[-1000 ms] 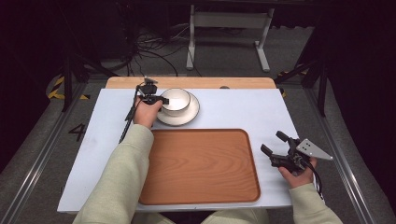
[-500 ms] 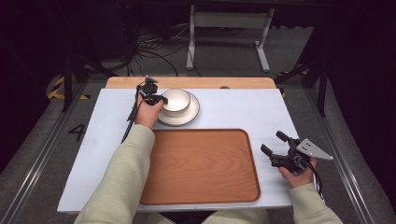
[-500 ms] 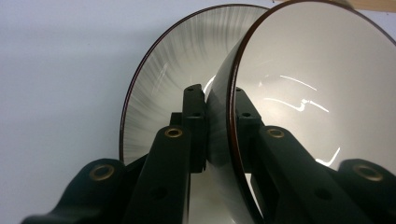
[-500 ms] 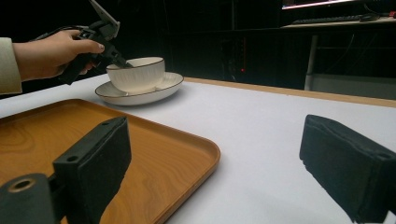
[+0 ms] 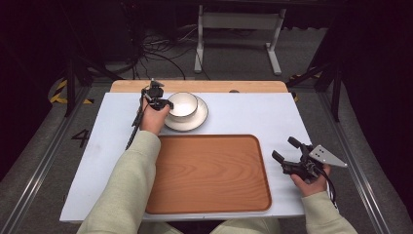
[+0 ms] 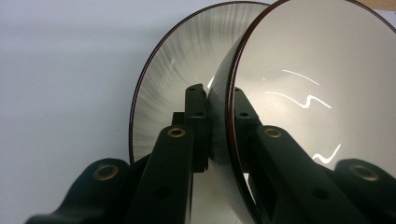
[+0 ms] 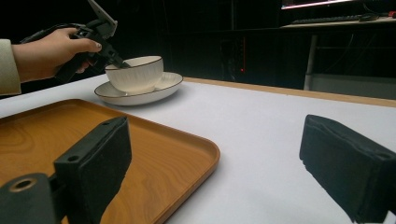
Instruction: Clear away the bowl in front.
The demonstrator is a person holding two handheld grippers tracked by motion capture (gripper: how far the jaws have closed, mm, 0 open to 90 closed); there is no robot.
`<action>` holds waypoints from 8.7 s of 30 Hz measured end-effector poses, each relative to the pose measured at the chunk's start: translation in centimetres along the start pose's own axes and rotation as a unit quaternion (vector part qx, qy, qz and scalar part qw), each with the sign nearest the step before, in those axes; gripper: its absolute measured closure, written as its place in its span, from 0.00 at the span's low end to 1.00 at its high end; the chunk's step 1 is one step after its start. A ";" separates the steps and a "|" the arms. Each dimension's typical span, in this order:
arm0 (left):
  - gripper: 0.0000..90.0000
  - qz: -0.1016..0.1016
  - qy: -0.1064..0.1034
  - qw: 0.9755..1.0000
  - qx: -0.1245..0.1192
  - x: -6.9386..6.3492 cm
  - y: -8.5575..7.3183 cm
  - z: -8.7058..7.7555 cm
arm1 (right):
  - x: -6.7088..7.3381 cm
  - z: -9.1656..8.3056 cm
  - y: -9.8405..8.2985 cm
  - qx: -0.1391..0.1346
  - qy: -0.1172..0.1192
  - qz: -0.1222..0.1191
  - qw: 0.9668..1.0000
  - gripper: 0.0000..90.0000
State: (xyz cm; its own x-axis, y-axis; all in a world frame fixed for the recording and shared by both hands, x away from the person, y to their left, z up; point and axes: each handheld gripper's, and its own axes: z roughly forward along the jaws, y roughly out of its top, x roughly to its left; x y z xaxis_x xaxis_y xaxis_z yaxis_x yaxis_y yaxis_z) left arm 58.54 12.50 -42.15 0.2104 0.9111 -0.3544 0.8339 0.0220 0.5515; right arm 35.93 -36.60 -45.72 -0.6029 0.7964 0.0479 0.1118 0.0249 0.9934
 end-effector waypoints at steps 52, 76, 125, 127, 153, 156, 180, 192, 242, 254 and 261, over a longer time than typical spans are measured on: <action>0.91 0.040 -0.025 0.999 0.006 -1.5 0.1 -6.7 | 0.0 0.0 0.0 0.002 -0.002 -0.002 1.000 0.11; 0.91 0.090 -0.076 0.992 0.042 -3.3 -1.4 -9.5 | 0.0 0.1 0.0 0.003 -0.003 -0.003 1.000 0.11; 0.91 0.188 -0.136 0.968 0.091 -9.1 -7.3 -9.7 | 0.1 0.1 0.0 0.003 -0.003 -0.003 1.000 0.11; 0.91 0.191 -0.137 0.968 0.093 -9.3 -7.5 -9.6 | 0.1 0.1 0.0 0.003 -0.003 -0.004 1.000 0.11; 0.91 0.225 -0.133 0.957 0.129 -10.6 -10.1 -7.5 | 0.1 0.1 0.0 0.003 -0.002 -0.003 1.000 0.11; 0.91 0.228 -0.131 0.956 0.132 -10.7 -10.3 -7.3 | 0.1 0.1 0.0 0.003 -0.002 -0.003 1.000 0.11; 0.91 0.248 -0.115 0.945 0.181 -11.4 -11.6 -5.6 | 0.1 0.1 0.0 0.003 -0.003 -0.004 1.000 0.11; 0.91 0.251 -0.115 0.942 0.189 -11.2 -11.8 -5.2 | 0.1 0.1 0.0 0.003 -0.003 -0.003 1.000 0.11; 0.42 0.309 -0.179 0.933 -0.040 -7.3 -13.4 -14.2 | 0.0 0.2 0.1 0.008 -0.001 0.000 1.000 0.12; 0.30 0.317 -0.166 0.927 -0.113 -4.7 -14.2 -15.5 | 0.0 0.2 0.1 0.008 -0.001 0.000 1.000 0.11; 0.28 0.313 -0.167 0.926 -0.128 -3.0 -14.8 -16.0 | 0.0 0.2 0.1 0.008 -0.002 0.001 1.000 0.11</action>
State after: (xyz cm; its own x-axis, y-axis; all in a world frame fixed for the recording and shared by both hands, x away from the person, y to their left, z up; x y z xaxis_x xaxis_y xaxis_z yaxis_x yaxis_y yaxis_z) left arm 37.38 16.01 -37.21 0.7942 0.6003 -0.0943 0.3546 -0.3318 0.8742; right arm 36.06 -36.50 -45.68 -0.6003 0.7983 0.0497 0.1251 0.0323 0.9916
